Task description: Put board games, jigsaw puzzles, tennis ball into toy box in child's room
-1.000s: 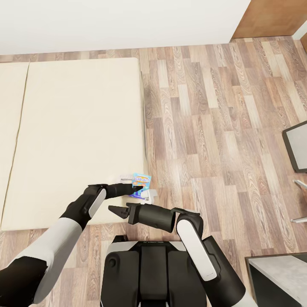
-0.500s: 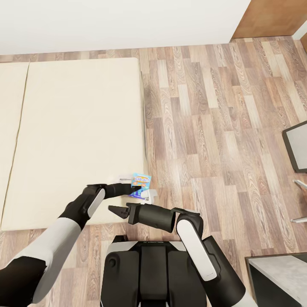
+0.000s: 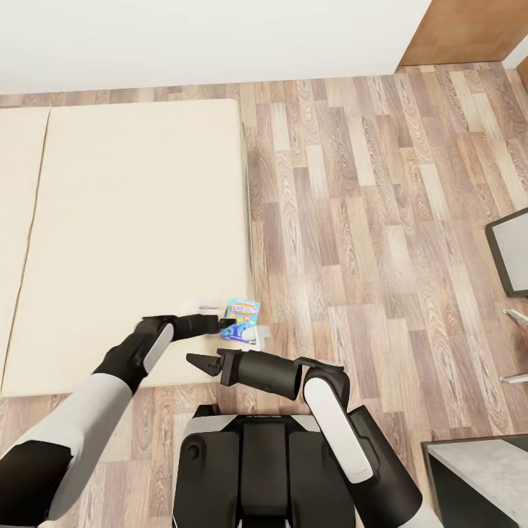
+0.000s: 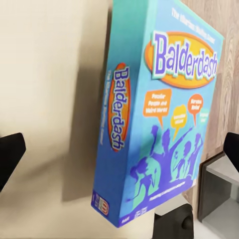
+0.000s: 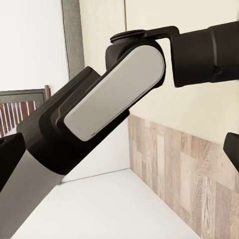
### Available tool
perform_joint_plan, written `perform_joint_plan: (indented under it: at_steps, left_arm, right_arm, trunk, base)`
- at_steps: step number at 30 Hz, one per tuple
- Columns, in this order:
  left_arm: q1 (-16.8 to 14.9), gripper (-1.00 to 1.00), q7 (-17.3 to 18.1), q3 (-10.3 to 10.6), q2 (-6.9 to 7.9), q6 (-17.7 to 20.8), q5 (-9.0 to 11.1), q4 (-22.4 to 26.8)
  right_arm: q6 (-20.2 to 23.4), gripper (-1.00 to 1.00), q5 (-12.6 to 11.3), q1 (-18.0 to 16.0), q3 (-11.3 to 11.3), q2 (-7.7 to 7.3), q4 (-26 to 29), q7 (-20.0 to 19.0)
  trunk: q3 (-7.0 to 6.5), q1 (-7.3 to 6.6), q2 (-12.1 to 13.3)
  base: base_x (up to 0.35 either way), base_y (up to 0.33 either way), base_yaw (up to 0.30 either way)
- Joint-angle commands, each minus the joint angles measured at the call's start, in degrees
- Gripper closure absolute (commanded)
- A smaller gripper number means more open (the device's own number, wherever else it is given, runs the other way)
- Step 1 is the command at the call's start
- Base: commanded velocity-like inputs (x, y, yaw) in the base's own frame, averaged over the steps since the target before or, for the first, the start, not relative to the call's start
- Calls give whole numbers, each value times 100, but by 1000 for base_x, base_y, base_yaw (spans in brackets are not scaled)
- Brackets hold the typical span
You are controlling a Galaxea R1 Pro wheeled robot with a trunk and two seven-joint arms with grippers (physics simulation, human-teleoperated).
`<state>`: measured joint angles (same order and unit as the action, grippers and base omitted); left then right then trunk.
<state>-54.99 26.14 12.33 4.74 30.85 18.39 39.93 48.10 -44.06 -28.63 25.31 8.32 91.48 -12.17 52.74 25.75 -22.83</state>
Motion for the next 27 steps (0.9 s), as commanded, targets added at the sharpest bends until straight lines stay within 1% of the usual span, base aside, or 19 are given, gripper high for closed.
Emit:
perform_joint_plan:
  at_steps: [1,9,19,25,27]
  left_arm:
    - [-2,-100,-12,13,12,35,43,6]
    - [-3,-100,-148,-157,33,41,56,39]
    - [-3,-100,-147,-227,39,44,59,203]
    - [-3,-100,-112,-289,96,74,70,341]
    - [-3,-100,-96,-335,146,97,82,415]
  right_arm:
    - [24,-100,30,-2,-7,3,2,-31]
    - [24,-100,30,-2,-3,3,2,-30]
    - [18,-100,30,-2,-7,5,-3,-23]
    - [17,-100,30,-2,-7,3,-6,-23]
    - [16,-100,30,-2,-7,3,-5,-23]
  trunk:
    - [6,3,-9]
    - [6,3,-9]
    - [6,3,-9]
    - [6,3,-9]
    - [6,3,-9]
  base:
    - [0,0,0]
    - [0,0,0]
    - [0,0,0]
    - [0,0,0]
    - [0,0,0]
